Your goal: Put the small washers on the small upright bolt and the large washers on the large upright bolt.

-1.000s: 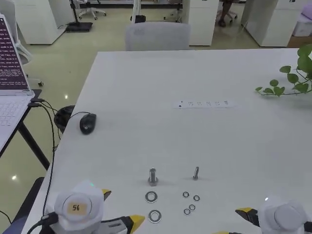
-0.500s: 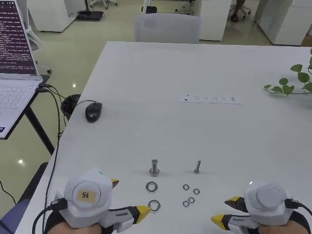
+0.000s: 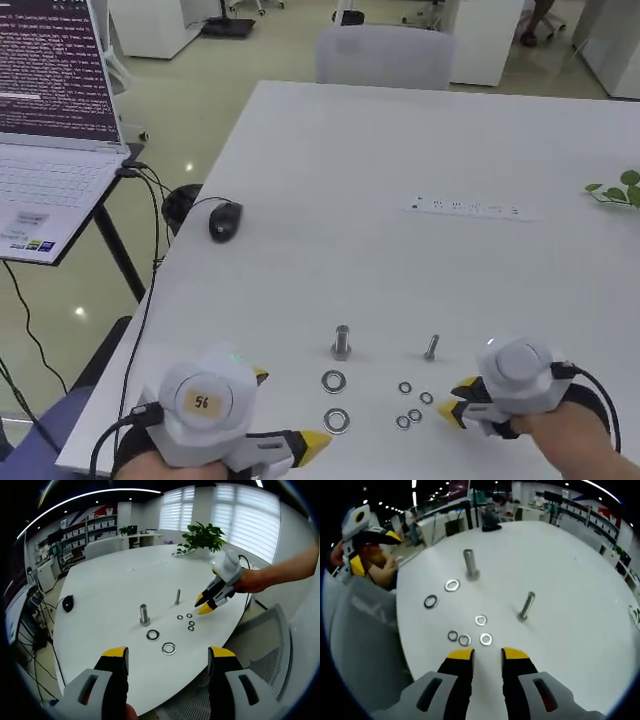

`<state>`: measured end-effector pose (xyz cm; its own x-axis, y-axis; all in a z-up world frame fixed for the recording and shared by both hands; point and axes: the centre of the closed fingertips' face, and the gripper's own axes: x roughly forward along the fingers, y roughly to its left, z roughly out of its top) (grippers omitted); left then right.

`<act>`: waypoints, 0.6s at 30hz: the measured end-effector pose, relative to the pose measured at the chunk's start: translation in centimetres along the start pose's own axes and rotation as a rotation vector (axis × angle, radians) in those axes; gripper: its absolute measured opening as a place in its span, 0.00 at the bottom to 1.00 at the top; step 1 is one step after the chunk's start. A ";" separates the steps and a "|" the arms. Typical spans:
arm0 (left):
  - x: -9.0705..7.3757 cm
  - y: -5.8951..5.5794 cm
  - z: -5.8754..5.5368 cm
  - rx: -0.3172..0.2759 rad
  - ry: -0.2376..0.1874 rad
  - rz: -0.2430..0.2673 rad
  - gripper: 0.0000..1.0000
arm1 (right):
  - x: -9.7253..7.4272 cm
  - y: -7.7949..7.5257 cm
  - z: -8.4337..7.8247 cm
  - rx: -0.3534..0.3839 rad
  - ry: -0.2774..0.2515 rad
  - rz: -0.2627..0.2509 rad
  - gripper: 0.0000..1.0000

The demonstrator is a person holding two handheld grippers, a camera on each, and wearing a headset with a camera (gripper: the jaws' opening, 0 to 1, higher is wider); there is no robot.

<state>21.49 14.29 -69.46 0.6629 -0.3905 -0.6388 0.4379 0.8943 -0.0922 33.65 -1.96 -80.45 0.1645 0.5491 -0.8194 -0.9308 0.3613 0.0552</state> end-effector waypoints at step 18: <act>-0.3 0.4 -0.4 -0.030 0.005 0.032 0.64 | 2.4 0.1 0.0 -0.207 0.132 0.068 0.18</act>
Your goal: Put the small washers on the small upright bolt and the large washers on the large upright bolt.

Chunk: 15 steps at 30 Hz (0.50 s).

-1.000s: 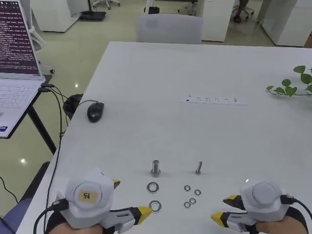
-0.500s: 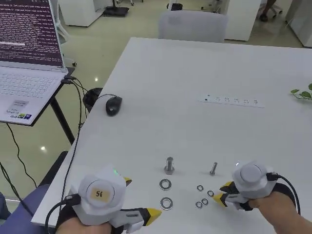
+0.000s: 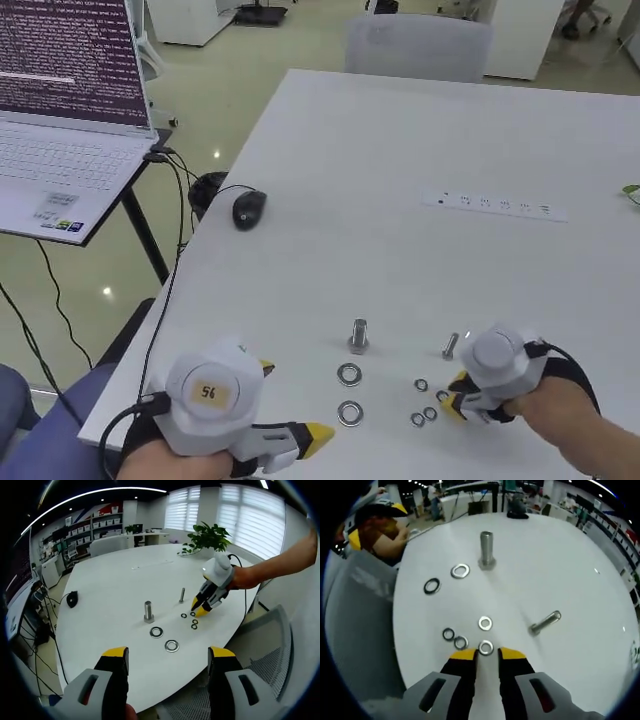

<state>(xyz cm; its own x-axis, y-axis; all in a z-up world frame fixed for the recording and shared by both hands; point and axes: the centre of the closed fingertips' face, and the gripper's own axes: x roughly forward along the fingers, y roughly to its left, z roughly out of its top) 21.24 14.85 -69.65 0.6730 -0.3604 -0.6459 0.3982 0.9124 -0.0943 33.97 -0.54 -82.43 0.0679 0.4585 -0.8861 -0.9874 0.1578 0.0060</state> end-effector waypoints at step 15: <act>0.6 -0.7 0.8 0.017 -0.007 -0.010 0.63 | 0.2 0.4 0.1 -0.102 0.038 0.031 0.14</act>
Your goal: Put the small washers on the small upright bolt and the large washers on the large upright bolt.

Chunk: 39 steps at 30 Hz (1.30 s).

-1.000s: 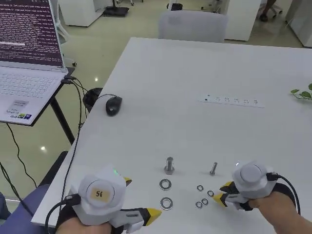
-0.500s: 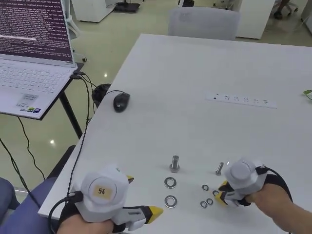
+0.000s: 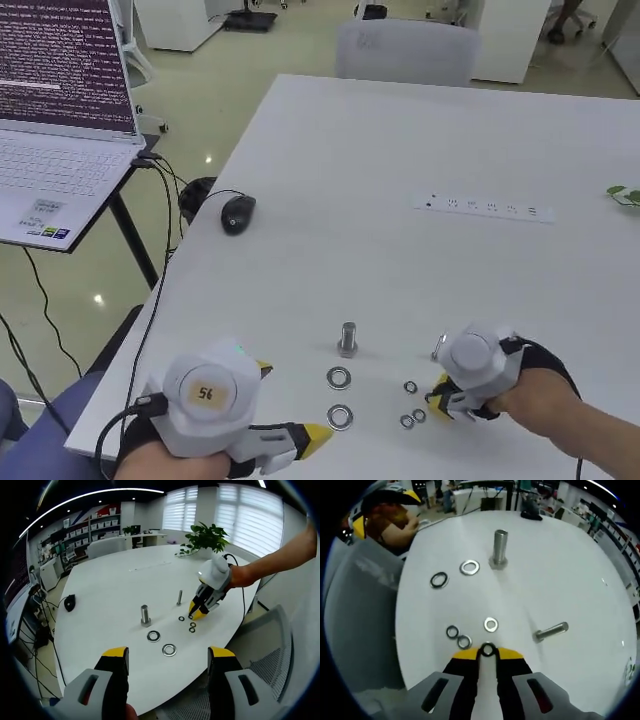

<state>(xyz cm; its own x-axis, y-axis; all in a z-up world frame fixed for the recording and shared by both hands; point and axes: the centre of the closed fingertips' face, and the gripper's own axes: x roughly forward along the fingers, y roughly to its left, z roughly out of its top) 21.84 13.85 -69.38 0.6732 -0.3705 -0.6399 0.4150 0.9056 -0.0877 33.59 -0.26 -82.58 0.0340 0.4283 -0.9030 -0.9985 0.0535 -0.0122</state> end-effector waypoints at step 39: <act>-0.5 0.1 -0.1 -0.028 -0.016 0.025 0.63 | -6.3 -6.8 3.8 0.062 -0.101 -0.173 0.13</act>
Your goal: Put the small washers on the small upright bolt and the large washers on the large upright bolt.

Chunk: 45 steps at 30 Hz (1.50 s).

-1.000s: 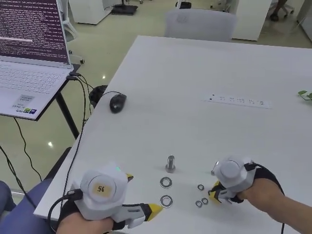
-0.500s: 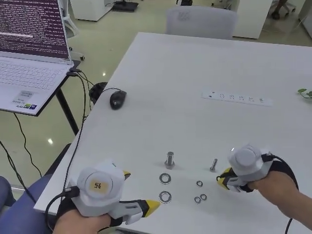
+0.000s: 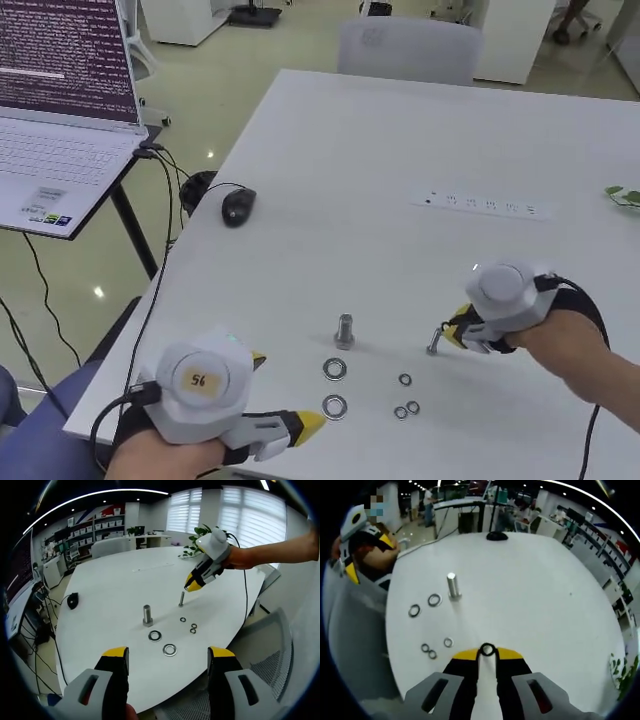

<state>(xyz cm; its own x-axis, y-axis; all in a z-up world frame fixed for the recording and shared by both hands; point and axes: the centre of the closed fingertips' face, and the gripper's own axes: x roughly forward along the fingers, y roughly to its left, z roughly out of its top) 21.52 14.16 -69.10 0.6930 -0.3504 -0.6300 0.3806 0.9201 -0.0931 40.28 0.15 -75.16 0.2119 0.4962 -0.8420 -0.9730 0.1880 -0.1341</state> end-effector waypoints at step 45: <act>-0.1 0.4 -0.6 -0.021 0.014 0.013 0.63 | 4.7 0.4 -3.0 0.011 0.152 0.076 0.13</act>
<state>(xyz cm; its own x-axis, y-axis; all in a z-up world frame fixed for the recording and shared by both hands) 21.21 14.71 -69.53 0.6895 -0.3360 -0.6416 0.3585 0.9281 -0.1008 40.58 0.07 -80.76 0.1203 0.3759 -0.9188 -0.9845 0.1642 -0.0617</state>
